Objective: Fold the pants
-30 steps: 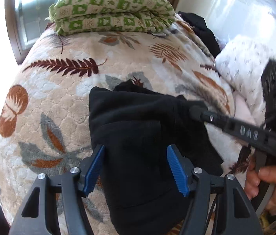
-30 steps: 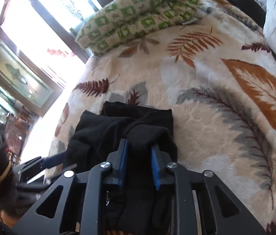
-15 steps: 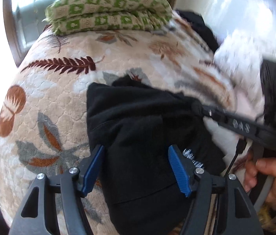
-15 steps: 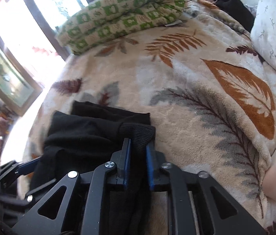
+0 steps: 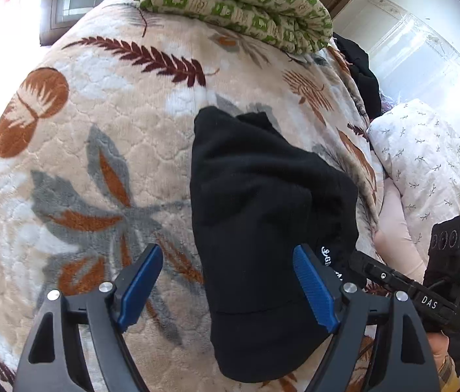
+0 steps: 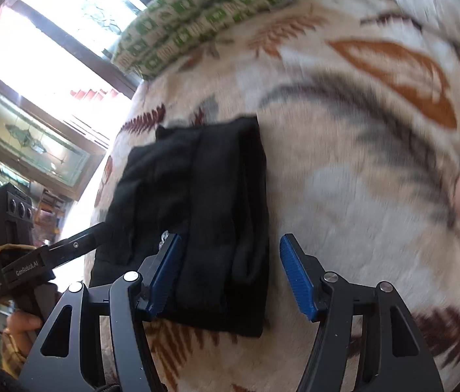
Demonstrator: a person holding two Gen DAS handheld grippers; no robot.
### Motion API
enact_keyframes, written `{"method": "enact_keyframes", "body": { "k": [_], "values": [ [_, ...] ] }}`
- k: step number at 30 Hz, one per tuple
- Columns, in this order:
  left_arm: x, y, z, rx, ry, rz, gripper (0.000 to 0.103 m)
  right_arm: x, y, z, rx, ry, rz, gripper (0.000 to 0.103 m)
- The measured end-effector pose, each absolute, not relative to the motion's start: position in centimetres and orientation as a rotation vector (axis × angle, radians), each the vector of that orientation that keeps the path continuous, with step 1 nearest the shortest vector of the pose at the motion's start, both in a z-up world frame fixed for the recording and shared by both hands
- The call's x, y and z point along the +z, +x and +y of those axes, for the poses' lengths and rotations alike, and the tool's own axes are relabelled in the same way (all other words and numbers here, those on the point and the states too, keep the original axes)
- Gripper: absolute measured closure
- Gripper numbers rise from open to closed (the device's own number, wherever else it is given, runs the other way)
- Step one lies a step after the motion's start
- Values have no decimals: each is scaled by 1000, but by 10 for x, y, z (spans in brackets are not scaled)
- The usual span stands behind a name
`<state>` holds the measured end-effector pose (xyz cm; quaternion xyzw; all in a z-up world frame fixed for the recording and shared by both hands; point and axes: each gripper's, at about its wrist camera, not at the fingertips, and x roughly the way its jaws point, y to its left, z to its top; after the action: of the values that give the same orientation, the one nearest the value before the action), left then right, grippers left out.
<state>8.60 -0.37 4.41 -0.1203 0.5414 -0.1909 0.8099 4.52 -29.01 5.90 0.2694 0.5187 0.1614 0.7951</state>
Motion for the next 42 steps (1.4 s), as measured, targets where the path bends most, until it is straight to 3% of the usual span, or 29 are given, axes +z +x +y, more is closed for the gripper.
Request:
{"method": "enact_keyframes", "body": {
  "k": [10, 15, 22, 26, 31, 33, 37, 42],
  "values": [
    [30, 93, -7, -423, -282, 1202, 18, 37, 47, -304, 401, 716, 1084, 42],
    [30, 95, -11, -425, -255, 1198, 18, 30, 51, -304, 450, 776, 1063, 48],
    [28, 99, -17, -429, -226, 1201, 14, 27, 59, -291, 489, 735, 1053, 48],
    [23, 103, -27, -441, -167, 1202, 7, 24, 64, -284, 486, 710, 1048, 52],
    [23, 103, -33, -437, -129, 1186, 7, 21, 65, -282, 486, 675, 1042, 57],
    [23, 102, -33, -436, -121, 1184, 10, 21, 65, -282, 488, 673, 1040, 58],
    [26, 99, -35, -456, -134, 1185, 27, 23, 64, -281, 477, 662, 1038, 60],
    [36, 96, -30, -480, -184, 1158, 56, 40, 62, -270, 491, 607, 1008, 75]
  ]
}}
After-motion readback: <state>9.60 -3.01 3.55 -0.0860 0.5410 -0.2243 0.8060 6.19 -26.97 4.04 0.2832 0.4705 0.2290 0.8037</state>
